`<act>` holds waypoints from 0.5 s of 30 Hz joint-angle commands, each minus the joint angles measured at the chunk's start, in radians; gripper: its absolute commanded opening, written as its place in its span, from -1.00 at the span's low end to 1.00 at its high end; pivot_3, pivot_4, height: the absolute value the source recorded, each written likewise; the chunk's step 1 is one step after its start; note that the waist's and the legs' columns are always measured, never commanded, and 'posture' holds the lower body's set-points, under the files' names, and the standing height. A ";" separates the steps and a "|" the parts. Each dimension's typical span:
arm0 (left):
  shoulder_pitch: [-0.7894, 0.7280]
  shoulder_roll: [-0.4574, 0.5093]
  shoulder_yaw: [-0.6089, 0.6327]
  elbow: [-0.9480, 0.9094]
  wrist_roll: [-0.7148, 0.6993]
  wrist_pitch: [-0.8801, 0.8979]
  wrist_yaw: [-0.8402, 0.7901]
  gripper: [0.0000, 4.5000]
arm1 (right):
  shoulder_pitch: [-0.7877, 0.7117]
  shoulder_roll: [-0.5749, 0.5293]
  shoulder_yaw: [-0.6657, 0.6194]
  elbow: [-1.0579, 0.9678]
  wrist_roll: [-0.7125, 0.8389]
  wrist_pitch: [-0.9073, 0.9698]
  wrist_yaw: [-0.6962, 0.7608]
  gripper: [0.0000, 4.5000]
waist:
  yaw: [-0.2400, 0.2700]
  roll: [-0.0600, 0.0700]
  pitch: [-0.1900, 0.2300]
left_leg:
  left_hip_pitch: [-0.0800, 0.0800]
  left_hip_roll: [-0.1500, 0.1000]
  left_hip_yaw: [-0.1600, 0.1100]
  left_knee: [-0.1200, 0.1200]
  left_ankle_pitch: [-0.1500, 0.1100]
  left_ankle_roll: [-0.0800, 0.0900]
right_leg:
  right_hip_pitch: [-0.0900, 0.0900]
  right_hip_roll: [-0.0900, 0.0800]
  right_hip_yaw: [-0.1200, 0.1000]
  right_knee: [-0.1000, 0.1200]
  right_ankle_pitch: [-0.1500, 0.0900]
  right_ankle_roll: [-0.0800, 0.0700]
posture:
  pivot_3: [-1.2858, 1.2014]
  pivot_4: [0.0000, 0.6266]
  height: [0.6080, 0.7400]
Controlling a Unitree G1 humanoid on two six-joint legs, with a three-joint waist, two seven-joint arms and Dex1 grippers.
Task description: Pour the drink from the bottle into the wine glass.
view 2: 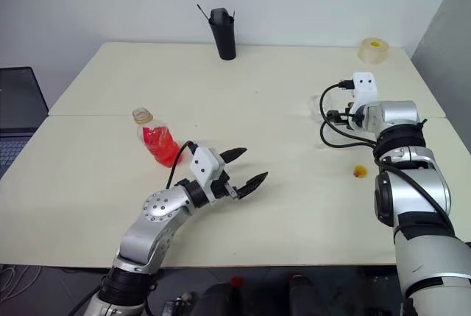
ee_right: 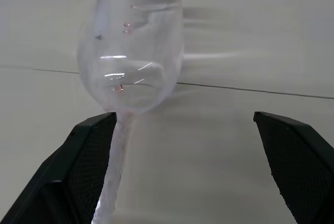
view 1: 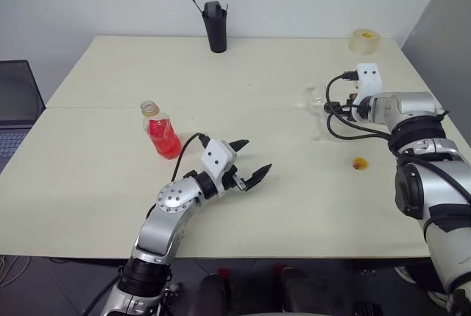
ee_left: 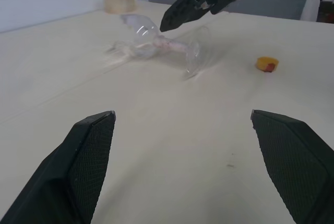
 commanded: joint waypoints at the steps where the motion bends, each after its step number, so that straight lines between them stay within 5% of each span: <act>1: 0.010 -0.004 0.004 -0.040 0.007 -0.001 0.020 0.98 | -0.043 0.028 -0.004 0.059 -0.030 -0.057 0.017 1.00 | -0.002 0.000 0.000 | 0.000 0.000 0.000 0.000 0.000 0.000 | 0.000 0.000 0.000 0.000 0.000 0.000 | 0.03 -0.52 1.00; 7: 0.035 -0.005 0.000 -0.051 0.016 -0.004 0.045 0.98 | -0.031 0.064 -0.006 0.117 -0.067 -0.089 0.009 1.00 | 0.001 0.000 0.000 | 0.000 0.000 0.000 0.000 0.000 0.000 | 0.000 0.000 0.000 0.000 0.000 0.000 | 0.03 -0.52 1.00; 10: 0.048 -0.005 0.001 -0.059 0.021 -0.004 0.058 1.00 | -0.014 0.069 -0.009 0.132 -0.083 -0.106 -0.005 0.73 | 0.001 0.000 0.000 | 0.000 0.000 0.000 0.000 0.000 0.000 | 0.000 0.000 0.000 0.000 0.000 0.000 | 0.03 -0.52 1.00; 15: 0.058 -0.006 -0.002 -0.065 0.025 -0.004 0.071 1.00 | -0.002 0.073 -0.013 0.139 -0.097 -0.109 -0.014 -0.01 | 0.001 0.000 0.000 | 0.000 0.000 0.000 0.000 0.000 0.000 | 0.000 0.000 0.000 0.000 0.000 0.000 | 0.03 -0.52 1.00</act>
